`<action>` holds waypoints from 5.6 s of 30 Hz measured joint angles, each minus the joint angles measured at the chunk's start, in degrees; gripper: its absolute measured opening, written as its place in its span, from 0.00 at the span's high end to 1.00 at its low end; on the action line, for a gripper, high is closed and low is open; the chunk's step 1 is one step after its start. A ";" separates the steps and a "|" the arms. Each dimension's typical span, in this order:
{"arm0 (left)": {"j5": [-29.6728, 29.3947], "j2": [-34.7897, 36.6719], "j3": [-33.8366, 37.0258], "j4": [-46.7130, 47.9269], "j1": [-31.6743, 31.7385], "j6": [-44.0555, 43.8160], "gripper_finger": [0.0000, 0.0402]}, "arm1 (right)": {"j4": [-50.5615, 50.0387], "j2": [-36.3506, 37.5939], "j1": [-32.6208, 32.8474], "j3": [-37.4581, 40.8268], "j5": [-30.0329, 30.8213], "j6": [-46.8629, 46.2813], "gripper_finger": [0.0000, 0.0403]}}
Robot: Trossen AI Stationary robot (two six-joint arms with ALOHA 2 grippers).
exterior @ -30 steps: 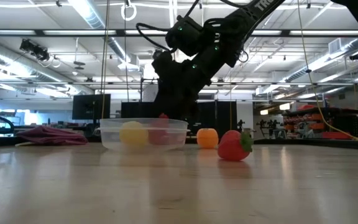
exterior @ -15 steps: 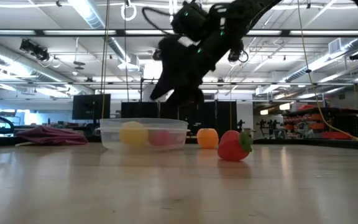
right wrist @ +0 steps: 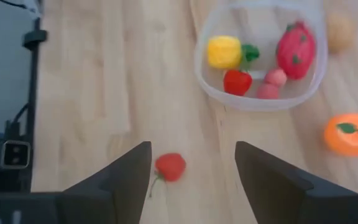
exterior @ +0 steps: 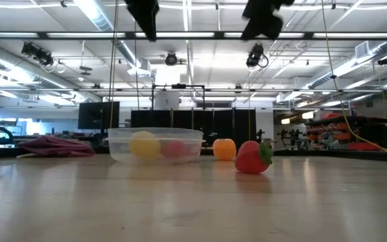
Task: Pick and placing Produce into tupperware
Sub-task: Put the brown potato into the transparent bin
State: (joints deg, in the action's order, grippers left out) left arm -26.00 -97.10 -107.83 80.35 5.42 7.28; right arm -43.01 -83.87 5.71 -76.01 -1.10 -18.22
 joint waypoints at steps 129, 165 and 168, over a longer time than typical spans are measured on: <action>10.75 -35.26 -14.09 6.67 11.75 24.86 0.57 | -11.86 29.72 9.43 0.00 17.81 -1.62 0.40; 2.84 -35.26 0.22 -7.81 16.43 39.61 0.34 | -15.67 29.72 9.43 0.00 23.64 -4.68 0.40; 2.88 -35.26 0.24 -9.16 15.69 41.61 0.34 | -15.67 29.72 9.41 0.00 23.62 -4.70 0.40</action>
State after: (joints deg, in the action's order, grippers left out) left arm -23.11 -132.35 -107.59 71.18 21.11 48.89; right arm -58.67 -54.15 15.11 -76.01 22.52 -22.92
